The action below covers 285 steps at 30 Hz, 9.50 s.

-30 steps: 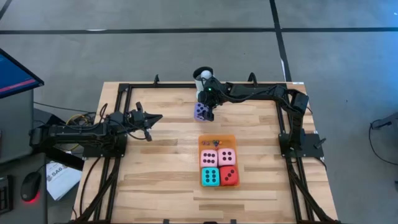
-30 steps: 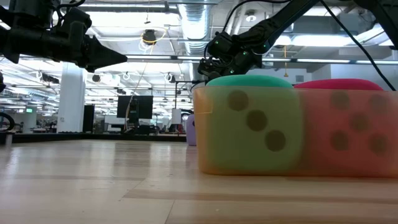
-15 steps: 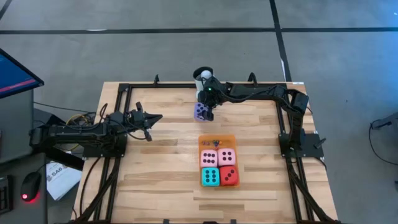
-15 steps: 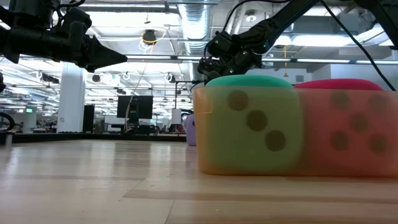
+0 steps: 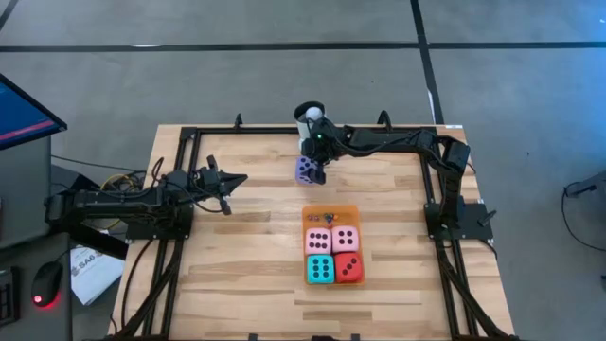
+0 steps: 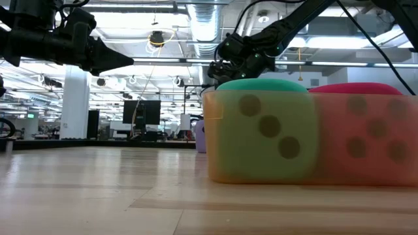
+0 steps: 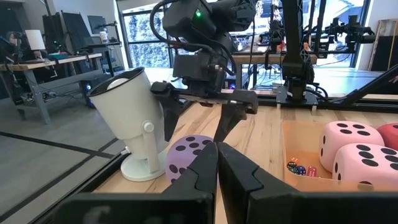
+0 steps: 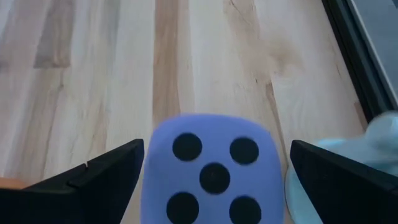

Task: Pick & Place Dice
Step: Put the large purple dice into the orange bin

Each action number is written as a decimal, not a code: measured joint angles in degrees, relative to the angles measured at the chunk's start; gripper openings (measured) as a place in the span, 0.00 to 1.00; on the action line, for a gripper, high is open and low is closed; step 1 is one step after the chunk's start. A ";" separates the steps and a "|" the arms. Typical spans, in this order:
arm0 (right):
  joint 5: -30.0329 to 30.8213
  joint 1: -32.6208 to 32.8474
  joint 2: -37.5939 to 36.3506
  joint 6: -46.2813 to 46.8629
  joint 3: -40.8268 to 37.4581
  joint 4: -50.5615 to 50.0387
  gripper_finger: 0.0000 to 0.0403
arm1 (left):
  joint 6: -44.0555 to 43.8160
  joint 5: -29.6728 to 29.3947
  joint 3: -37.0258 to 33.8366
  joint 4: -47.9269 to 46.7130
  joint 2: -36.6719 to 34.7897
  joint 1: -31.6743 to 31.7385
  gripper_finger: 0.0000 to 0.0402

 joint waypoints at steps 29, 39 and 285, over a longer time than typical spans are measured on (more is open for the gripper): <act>2.06 1.44 -0.79 1.10 0.02 -1.31 0.99 | 0.02 0.02 0.00 -0.34 0.00 -0.02 0.00; 2.06 1.44 -2.01 1.00 0.00 -0.52 0.99 | 0.04 0.00 0.00 -0.72 0.00 0.00 0.00; -1.34 -0.32 -0.15 8.34 -7.93 7.37 0.99 | 0.02 0.01 -0.02 -0.89 -0.02 0.00 0.00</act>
